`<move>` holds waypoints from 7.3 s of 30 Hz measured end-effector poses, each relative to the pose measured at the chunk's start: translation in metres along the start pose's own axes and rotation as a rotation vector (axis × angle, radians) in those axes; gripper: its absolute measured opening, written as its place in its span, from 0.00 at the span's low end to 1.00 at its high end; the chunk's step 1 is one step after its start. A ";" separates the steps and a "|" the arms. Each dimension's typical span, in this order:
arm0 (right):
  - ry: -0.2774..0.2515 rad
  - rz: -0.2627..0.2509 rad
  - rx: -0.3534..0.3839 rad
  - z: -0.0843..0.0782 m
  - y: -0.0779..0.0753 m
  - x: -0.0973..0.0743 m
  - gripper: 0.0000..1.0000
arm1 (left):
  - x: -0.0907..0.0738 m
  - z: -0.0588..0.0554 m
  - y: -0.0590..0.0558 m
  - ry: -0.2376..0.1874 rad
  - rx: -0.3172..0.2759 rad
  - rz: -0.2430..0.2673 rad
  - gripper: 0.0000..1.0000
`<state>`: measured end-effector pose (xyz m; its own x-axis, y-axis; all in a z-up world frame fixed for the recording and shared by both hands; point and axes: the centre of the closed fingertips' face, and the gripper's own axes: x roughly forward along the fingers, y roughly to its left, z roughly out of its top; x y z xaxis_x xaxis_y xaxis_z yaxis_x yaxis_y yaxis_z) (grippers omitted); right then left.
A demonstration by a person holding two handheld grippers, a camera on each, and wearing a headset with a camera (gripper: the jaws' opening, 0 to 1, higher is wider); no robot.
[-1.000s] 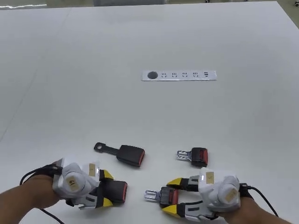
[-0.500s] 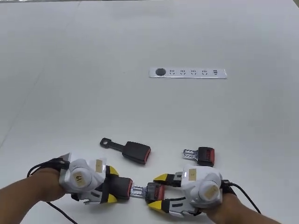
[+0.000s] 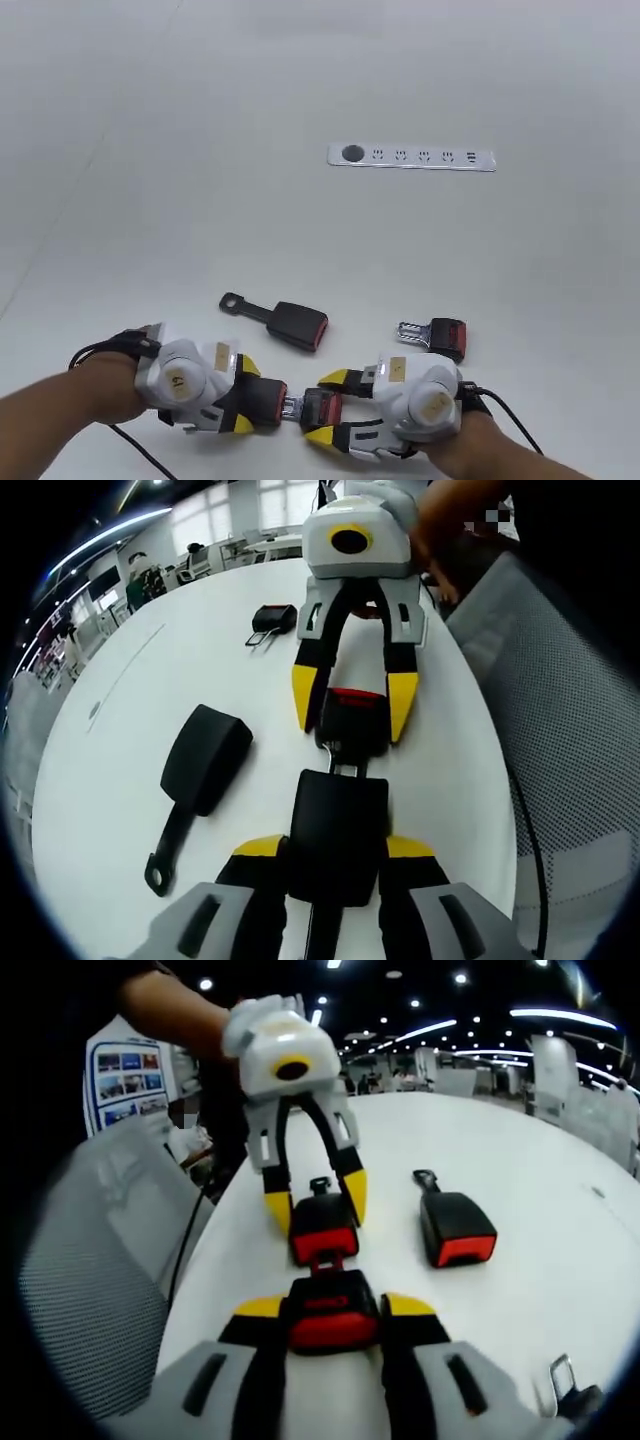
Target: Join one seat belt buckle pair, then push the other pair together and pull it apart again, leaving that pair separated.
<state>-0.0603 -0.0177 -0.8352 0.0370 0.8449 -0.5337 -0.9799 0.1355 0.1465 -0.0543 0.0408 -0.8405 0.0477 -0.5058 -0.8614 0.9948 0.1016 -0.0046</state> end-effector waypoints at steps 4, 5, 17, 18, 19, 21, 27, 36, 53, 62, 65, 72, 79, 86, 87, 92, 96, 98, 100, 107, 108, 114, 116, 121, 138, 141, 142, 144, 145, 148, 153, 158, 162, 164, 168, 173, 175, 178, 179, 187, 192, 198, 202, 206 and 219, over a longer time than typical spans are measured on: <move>0.010 -0.006 0.005 0.003 -0.001 0.004 0.36 | 0.001 0.001 -0.001 0.009 0.021 -0.014 0.35; 0.012 -0.006 0.003 0.003 -0.002 0.005 0.36 | 0.001 0.001 -0.001 0.008 0.023 -0.015 0.35; 0.040 0.000 -0.013 0.010 -0.001 0.017 0.36 | 0.004 0.000 0.000 0.028 0.082 -0.045 0.35; 0.039 -0.004 -0.011 0.011 0.000 0.018 0.36 | 0.004 -0.001 0.001 0.028 0.083 -0.046 0.35; 0.043 -0.010 -0.009 0.012 -0.001 0.018 0.36 | 0.004 -0.001 0.001 0.028 0.085 -0.049 0.35; 0.043 -0.006 -0.011 0.012 -0.002 0.017 0.36 | 0.004 -0.001 0.001 0.029 0.087 -0.050 0.35; 0.050 -0.016 -0.013 0.011 -0.002 0.016 0.36 | 0.004 0.001 0.001 0.034 0.091 -0.051 0.35; 0.057 -0.025 -0.038 0.009 0.000 0.014 0.36 | 0.003 0.001 0.001 -0.009 0.072 -0.047 0.35; 0.035 -0.058 -0.077 0.008 0.002 0.011 0.36 | -0.001 -0.001 0.001 -0.147 0.017 -0.051 0.35; 0.031 -0.092 -0.101 0.008 0.001 0.011 0.36 | 0.000 -0.002 0.001 -0.172 0.008 -0.055 0.35; 0.029 -0.097 -0.102 0.007 0.001 0.011 0.36 | 0.000 -0.002 0.001 -0.174 0.004 -0.055 0.35; 0.027 -0.102 -0.085 0.005 0.000 0.010 0.36 | 0.000 -0.001 0.001 -0.177 0.000 -0.059 0.35; 0.030 -0.101 -0.083 0.005 0.000 0.010 0.36 | 0.000 0.001 0.000 -0.171 0.000 -0.058 0.35; 0.055 -0.109 -0.117 0.005 0.001 0.011 0.38 | 0.001 0.003 -0.001 -0.137 0.025 -0.066 0.36; 0.058 -0.108 -0.121 0.005 0.001 0.011 0.38 | 0.002 0.003 -0.001 -0.135 0.025 -0.065 0.36; 0.019 -0.128 -0.050 0.014 0.003 0.003 0.42 | 0.001 0.004 0.003 -0.088 -0.051 -0.028 0.38; -0.020 -0.126 -0.009 0.023 0.005 -0.012 0.66 | -0.010 0.020 0.004 -0.113 -0.060 0.002 0.50; -0.027 -0.152 0.029 0.023 -0.001 -0.024 0.67 | -0.020 0.036 0.010 -0.185 -0.096 0.036 0.62; -0.055 -0.204 0.025 0.027 -0.013 -0.035 0.73 | -0.029 0.046 0.020 -0.232 -0.128 0.079 0.69; -0.061 -0.289 0.027 0.023 -0.050 -0.072 0.86 | -0.042 0.068 0.047 -0.270 -0.081 0.127 0.82; -0.051 -0.292 0.033 0.020 -0.054 -0.076 0.86 | -0.043 0.071 0.051 -0.277 -0.080 0.126 0.82; -0.015 -0.334 0.041 0.001 -0.083 -0.108 0.85 | -0.035 0.072 0.078 -0.235 -0.020 0.135 0.79; -0.004 -0.346 0.044 -0.006 -0.093 -0.117 0.85 | -0.030 0.069 0.087 -0.217 -0.013 0.135 0.77; 0.041 -0.331 0.070 -0.028 -0.108 -0.133 0.83 | -0.011 0.050 0.094 -0.148 -0.017 0.080 0.73; 0.194 -0.208 0.057 -0.072 -0.119 -0.137 0.63 | 0.018 0.045 0.102 -0.069 0.079 -0.016 0.58; 0.193 -0.194 0.063 -0.070 -0.121 -0.137 0.58 | 0.021 0.049 0.100 -0.076 0.089 -0.039 0.56; 0.196 -0.178 0.027 -0.069 -0.120 -0.135 0.56 | 0.022 0.050 0.098 -0.076 0.094 -0.057 0.54; 0.207 -0.173 0.017 -0.069 -0.119 -0.133 0.53 | 0.023 0.050 0.097 -0.072 0.095 -0.072 0.49; 0.208 -0.171 0.014 -0.069 -0.119 -0.133 0.51 | 0.024 0.048 0.097 -0.071 0.102 -0.081 0.48; 0.212 -0.173 0.006 -0.069 -0.121 -0.134 0.44 | 0.025 0.049 0.099 -0.080 0.087 -0.071 0.44; 0.216 -0.175 -0.014 -0.069 -0.124 -0.133 0.36 | 0.025 0.046 0.100 -0.083 0.076 -0.063 0.40; 0.192 -0.164 -0.016 -0.069 -0.126 -0.134 0.36 | 0.024 0.050 0.099 -0.085 0.051 -0.044 0.39; 0.146 -0.153 -0.008 -0.069 -0.126 -0.136 0.35 | 0.023 0.053 0.098 -0.088 0.022 -0.028 0.38; 0.119 -0.155 -0.001 -0.069 -0.125 -0.136 0.35 | 0.022 0.054 0.098 -0.092 0.004 -0.017 0.38; 0.092 -0.155 0.000 -0.069 -0.125 -0.135 0.35 | 0.023 0.054 0.099 -0.098 -0.034 0.006 0.38; 0.079 -0.148 0.000 -0.067 -0.124 -0.135 0.35 | 0.024 0.050 0.103 -0.105 -0.057 0.017 0.38; 0.080 -0.147 -0.005 -0.067 -0.124 -0.135 0.35 | 0.025 0.048 0.104 -0.100 -0.056 0.017 0.38; 0.074 -0.149 -0.001 -0.067 -0.124 -0.134 0.35 | 0.025 0.047 0.105 -0.097 -0.057 0.017 0.38; 0.073 -0.149 -0.001 -0.066 -0.124 -0.133 0.35 | 0.025 0.047 0.105 -0.096 -0.057 0.017 0.38; 0.069 -0.137 -0.009 -0.058 -0.124 -0.120 0.35 | 0.026 0.049 0.105 -0.089 -0.063 0.019 0.38; 0.067 -0.124 -0.015 -0.050 -0.121 -0.106 0.35 | 0.026 0.047 0.105 -0.086 -0.064 0.019 0.38; 0.060 -0.116 -0.018 -0.040 -0.120 -0.093 0.35 | 0.026 0.049 0.104 -0.083 -0.071 0.025 0.38; 0.059 -0.111 -0.023 -0.034 -0.118 -0.083 0.35 | 0.026 0.048 0.104 -0.077 -0.072 0.026 0.38; 0.057 -0.102 -0.023 -0.028 -0.116 -0.073 0.35 | 0.026 0.048 0.104 -0.075 -0.068 0.026 0.38; 0.075 -0.063 -0.054 -0.012 -0.117 -0.047 0.35 | 0.026 0.047 0.104 -0.069 -0.061 0.024 0.38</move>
<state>0.0501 -0.0797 -0.8369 0.0864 0.7943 -0.6014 -0.9853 0.1573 0.0661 0.0545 -0.0024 -0.8395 0.0793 -0.5599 -0.8247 0.9861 0.1652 -0.0173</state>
